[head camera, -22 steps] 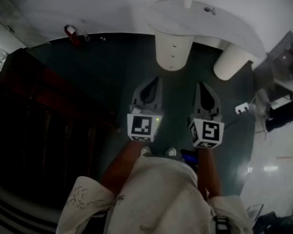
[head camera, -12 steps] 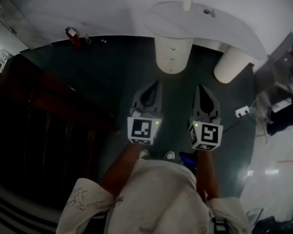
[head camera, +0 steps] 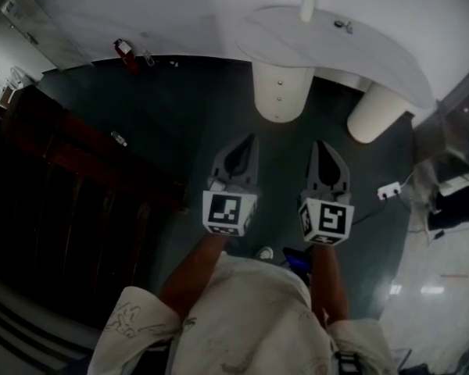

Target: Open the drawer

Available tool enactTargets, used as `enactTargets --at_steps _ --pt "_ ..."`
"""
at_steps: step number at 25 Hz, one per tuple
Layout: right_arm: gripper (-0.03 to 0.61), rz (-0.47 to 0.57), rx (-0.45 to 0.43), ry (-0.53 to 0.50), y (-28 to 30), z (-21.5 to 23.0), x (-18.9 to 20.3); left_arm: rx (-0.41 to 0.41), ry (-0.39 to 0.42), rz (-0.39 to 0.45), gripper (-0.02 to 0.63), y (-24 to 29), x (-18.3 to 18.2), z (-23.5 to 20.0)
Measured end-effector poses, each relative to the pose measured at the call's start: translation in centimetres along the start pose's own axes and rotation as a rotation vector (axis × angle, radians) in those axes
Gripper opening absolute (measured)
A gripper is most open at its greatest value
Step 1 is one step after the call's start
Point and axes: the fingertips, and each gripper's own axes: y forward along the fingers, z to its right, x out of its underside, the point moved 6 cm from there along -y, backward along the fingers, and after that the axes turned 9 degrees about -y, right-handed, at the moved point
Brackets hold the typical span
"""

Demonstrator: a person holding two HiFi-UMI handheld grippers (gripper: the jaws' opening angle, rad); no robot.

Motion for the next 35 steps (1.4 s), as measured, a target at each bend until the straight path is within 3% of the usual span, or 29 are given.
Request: enactTargets --at_steps 9,26,35 --pt "0.005 -0.029 -0.002 -0.012 3.2 -0.1 1.3 0.006 0.015 0.005 0.002 2.6 0.8 -1.6" --pt "0.005 -0.087 0.108 -0.055 17.9 -4.0 0.9 0.115 -0.028 0.009 0.002 13.4 -0.4 -14.3" --pt "0.005 -0.097 0.147 -0.073 22.0 -3.3 1.8 0.150 -0.034 -0.021 0.002 17.8 0.6 -16.8"
